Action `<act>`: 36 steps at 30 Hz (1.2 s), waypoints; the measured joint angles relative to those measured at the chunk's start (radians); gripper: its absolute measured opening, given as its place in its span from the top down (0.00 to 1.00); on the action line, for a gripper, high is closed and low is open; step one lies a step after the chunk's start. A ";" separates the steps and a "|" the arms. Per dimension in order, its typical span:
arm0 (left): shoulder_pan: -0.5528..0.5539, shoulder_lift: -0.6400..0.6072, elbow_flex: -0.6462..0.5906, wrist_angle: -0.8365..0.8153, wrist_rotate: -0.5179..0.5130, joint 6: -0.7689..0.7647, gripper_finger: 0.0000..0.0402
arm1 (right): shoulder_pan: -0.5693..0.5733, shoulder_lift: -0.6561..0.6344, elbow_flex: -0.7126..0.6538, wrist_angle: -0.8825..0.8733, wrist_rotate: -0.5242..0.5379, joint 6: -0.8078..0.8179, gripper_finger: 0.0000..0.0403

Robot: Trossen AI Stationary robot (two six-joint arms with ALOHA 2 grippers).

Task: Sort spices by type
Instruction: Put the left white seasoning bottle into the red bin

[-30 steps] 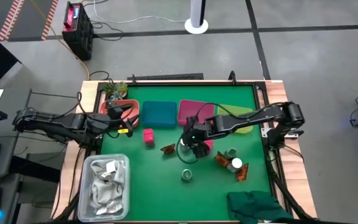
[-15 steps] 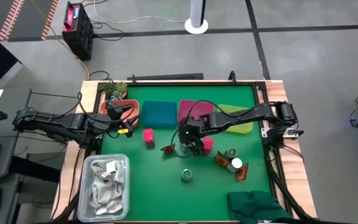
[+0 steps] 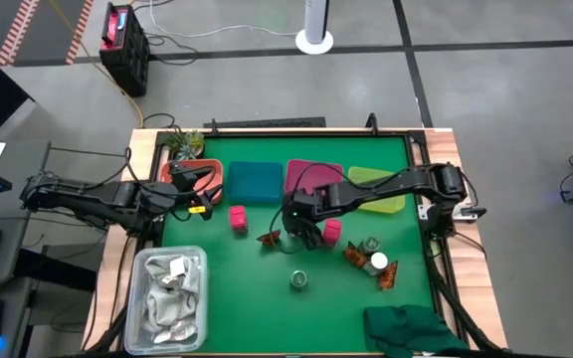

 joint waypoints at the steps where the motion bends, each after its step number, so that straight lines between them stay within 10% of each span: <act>1: 0.000 0.001 0.000 0.000 0.000 -0.005 0.36 | -0.004 0.000 0.005 -0.009 0.000 0.000 0.46; 15: 0.000 0.001 -0.009 -0.004 -0.005 -0.060 0.36 | -0.112 -0.110 0.143 -0.203 0.004 -0.026 0.46; 36: 0.000 0.027 -0.009 -0.001 -0.019 -0.060 0.36 | -0.372 -0.088 -0.078 0.120 -0.001 0.060 0.45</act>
